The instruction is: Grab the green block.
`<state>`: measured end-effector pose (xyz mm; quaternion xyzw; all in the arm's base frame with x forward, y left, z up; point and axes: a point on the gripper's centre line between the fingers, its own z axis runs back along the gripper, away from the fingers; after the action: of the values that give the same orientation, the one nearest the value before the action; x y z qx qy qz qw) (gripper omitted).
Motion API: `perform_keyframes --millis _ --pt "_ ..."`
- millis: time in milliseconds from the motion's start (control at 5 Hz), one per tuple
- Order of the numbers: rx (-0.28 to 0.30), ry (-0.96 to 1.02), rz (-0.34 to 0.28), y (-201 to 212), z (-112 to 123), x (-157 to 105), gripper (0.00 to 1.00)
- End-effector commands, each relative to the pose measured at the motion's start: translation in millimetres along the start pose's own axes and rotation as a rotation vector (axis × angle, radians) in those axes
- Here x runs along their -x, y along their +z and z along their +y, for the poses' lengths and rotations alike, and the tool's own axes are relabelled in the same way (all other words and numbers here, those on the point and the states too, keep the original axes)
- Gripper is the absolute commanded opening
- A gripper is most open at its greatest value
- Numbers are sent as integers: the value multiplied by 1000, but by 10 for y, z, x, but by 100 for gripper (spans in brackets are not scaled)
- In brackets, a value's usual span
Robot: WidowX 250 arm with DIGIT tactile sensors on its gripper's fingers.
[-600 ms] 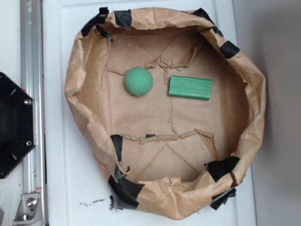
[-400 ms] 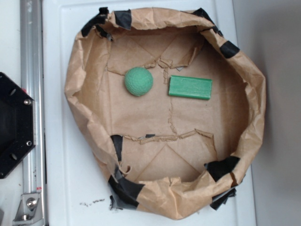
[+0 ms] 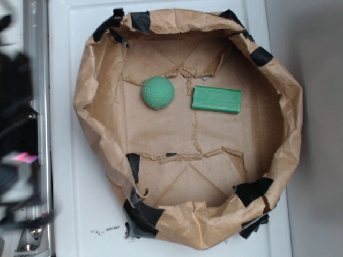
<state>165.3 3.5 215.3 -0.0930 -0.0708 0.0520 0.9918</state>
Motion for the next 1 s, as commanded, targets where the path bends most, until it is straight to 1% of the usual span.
perform_keyframes --millis 0,200,400,600,800 --pt "65 -138 -145 -740 447 -924 100" --pt "-33 -235 -56 -1287 501 -1190 100" --pt "-47 -259 42 -1832 498 -1165 100" --pt "-65 -224 44 -1947 494 -1155 100" --pt "-55 -241 65 -2057 377 -1220 100"
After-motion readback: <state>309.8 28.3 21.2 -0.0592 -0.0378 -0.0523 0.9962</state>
